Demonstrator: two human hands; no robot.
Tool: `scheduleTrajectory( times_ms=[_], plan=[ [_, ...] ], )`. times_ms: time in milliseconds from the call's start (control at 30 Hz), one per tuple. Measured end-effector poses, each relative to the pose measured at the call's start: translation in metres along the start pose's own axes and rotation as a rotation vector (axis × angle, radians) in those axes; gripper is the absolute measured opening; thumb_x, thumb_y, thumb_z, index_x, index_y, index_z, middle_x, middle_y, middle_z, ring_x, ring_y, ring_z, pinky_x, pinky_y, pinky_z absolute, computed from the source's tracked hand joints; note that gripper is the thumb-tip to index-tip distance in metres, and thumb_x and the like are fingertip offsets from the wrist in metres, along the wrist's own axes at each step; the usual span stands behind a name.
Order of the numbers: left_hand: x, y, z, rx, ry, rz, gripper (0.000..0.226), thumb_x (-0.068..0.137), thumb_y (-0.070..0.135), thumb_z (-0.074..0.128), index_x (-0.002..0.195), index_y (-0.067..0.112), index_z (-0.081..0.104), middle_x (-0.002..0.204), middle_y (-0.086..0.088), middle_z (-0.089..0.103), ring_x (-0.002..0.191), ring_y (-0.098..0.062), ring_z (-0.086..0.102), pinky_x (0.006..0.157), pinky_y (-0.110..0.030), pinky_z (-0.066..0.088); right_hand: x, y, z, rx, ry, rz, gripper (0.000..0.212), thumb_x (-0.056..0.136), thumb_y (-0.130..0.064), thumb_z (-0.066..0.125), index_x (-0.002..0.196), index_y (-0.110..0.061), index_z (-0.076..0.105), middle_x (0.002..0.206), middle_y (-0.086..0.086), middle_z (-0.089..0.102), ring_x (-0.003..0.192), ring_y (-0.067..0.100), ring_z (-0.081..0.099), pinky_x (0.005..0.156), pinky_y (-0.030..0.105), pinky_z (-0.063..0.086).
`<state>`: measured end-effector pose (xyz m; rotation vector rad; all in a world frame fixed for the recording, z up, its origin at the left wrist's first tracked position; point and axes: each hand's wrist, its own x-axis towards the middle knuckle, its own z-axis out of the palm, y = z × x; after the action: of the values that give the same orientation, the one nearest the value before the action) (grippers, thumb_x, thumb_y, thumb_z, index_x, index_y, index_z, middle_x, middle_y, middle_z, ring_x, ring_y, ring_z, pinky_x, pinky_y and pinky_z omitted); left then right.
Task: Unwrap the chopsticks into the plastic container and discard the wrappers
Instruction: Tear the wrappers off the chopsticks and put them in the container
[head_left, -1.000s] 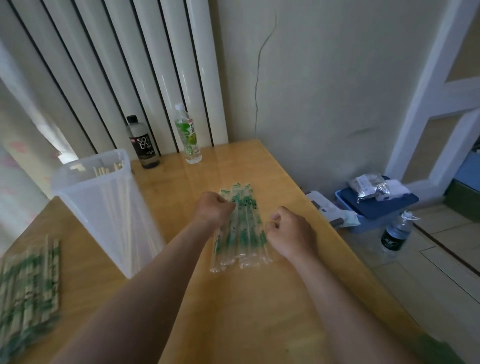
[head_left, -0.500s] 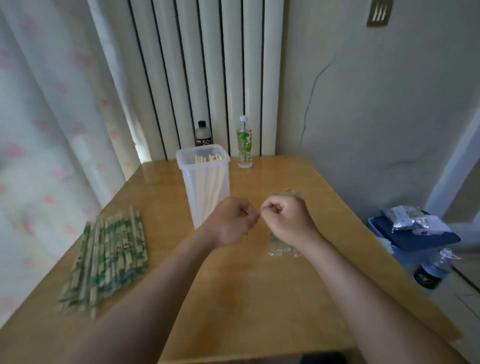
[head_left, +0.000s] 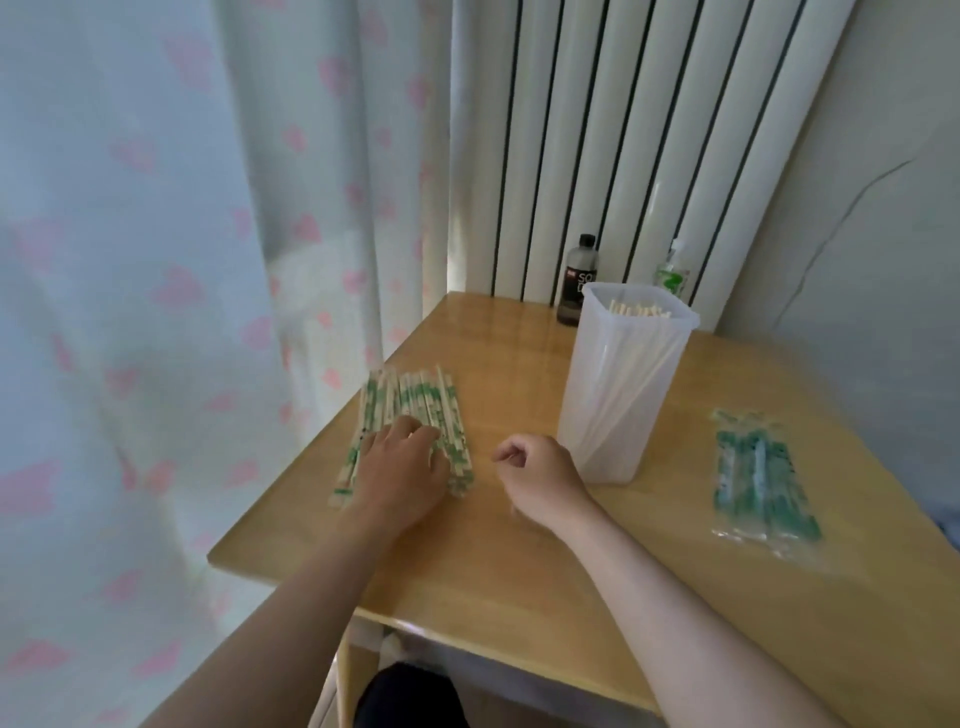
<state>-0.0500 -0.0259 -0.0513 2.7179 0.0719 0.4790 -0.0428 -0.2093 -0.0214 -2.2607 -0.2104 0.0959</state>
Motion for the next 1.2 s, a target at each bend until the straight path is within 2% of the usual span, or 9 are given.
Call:
scheduleTrajectory(
  times_ms=[133, 267, 467, 600, 767, 867, 967, 1133, 1200],
  plan=[
    [-0.006, -0.021, 0.016, -0.072, 0.057, 0.005, 0.035, 0.094, 0.033, 0.047, 0.115, 0.020, 0.071, 0.118, -0.001, 0.062, 0.109, -0.027, 0.058, 0.098, -0.042, 0.041, 0.023, -0.004, 0.031, 0.056, 0.080, 0.052, 0.015, 0.097, -0.020, 0.051, 0.098, -0.025, 0.065, 0.098, -0.001, 0.065, 0.081, 0.024, 0.068, 0.062, 0.027, 0.048],
    [-0.007, -0.024, 0.025, -0.078, 0.074, 0.033, 0.035, 0.093, 0.037, 0.042, 0.105, 0.020, 0.070, 0.110, 0.001, 0.060, 0.101, -0.025, 0.058, 0.091, -0.040, 0.045, 0.045, -0.009, 0.046, 0.049, 0.096, 0.095, 0.009, 0.099, -0.030, 0.057, 0.103, -0.024, 0.064, 0.100, -0.005, 0.063, 0.087, 0.014, 0.062, 0.067, 0.028, 0.049],
    [-0.007, -0.027, 0.028, -0.070, 0.096, 0.052, 0.045, 0.093, 0.041, 0.035, 0.108, 0.021, 0.072, 0.114, 0.000, 0.061, 0.105, -0.023, 0.057, 0.093, -0.039, 0.044, 0.061, -0.011, 0.056, -0.118, 0.102, 0.159, 0.023, 0.093, -0.050, 0.066, 0.090, -0.028, 0.069, 0.085, -0.014, 0.064, 0.077, 0.012, 0.059, 0.064, 0.028, 0.044],
    [-0.005, -0.029, 0.032, -0.071, 0.108, 0.050, 0.035, 0.094, 0.037, 0.044, 0.108, 0.021, 0.072, 0.114, 0.000, 0.060, 0.105, -0.023, 0.057, 0.093, -0.039, 0.043, 0.065, -0.006, 0.059, -0.086, 0.128, 0.197, 0.015, 0.091, -0.042, 0.068, 0.090, -0.027, 0.070, 0.091, -0.012, 0.068, 0.085, 0.016, 0.064, 0.069, 0.029, 0.049],
    [-0.005, -0.030, 0.035, -0.089, 0.128, 0.044, 0.031, 0.093, 0.034, 0.048, 0.105, 0.020, 0.073, 0.113, 0.001, 0.061, 0.104, -0.023, 0.058, 0.093, -0.038, 0.045, 0.062, -0.004, 0.056, 0.089, 0.165, 0.243, 0.011, 0.085, -0.023, 0.066, 0.077, -0.016, 0.069, 0.079, 0.000, 0.071, 0.076, 0.022, 0.065, 0.062, 0.031, 0.048],
    [-0.005, -0.030, 0.035, -0.103, 0.138, 0.039, 0.032, 0.092, 0.034, 0.047, 0.101, 0.018, 0.074, 0.110, 0.001, 0.062, 0.101, -0.023, 0.058, 0.090, -0.039, 0.046, 0.058, -0.003, 0.053, 0.151, 0.173, 0.240, 0.031, 0.082, -0.018, 0.062, 0.054, -0.021, 0.047, 0.053, -0.004, 0.048, 0.054, 0.021, 0.043, 0.052, 0.029, 0.030],
    [-0.006, -0.030, 0.035, -0.105, 0.133, 0.044, 0.030, 0.093, 0.033, 0.048, 0.099, 0.017, 0.074, 0.109, 0.001, 0.062, 0.101, -0.021, 0.057, 0.090, -0.039, 0.045, 0.054, -0.005, 0.050, 0.186, 0.179, 0.238, 0.043, 0.080, -0.018, 0.059, 0.049, -0.025, 0.030, 0.047, -0.006, 0.027, 0.054, 0.021, 0.027, 0.054, 0.030, 0.022],
    [-0.005, -0.029, 0.032, -0.102, 0.122, 0.052, 0.031, 0.093, 0.033, 0.048, 0.099, 0.016, 0.074, 0.108, 0.002, 0.061, 0.101, -0.020, 0.057, 0.091, -0.039, 0.046, 0.048, -0.004, 0.042, 0.303, 0.167, 0.270, 0.023, 0.084, -0.021, 0.058, 0.063, -0.016, 0.050, 0.069, 0.001, 0.070, 0.043, 0.021, 0.037, 0.041, 0.023, 0.028],
    [-0.006, -0.028, 0.030, -0.108, 0.115, 0.045, 0.034, 0.093, 0.035, 0.046, 0.100, 0.017, 0.074, 0.109, 0.002, 0.061, 0.102, -0.020, 0.057, 0.092, -0.039, 0.046, 0.044, -0.002, 0.037, 0.361, 0.136, 0.265, 0.013, 0.088, -0.018, 0.057, 0.078, -0.010, 0.060, 0.077, 0.001, 0.077, 0.036, 0.017, 0.035, 0.038, 0.021, 0.026]
  ],
)
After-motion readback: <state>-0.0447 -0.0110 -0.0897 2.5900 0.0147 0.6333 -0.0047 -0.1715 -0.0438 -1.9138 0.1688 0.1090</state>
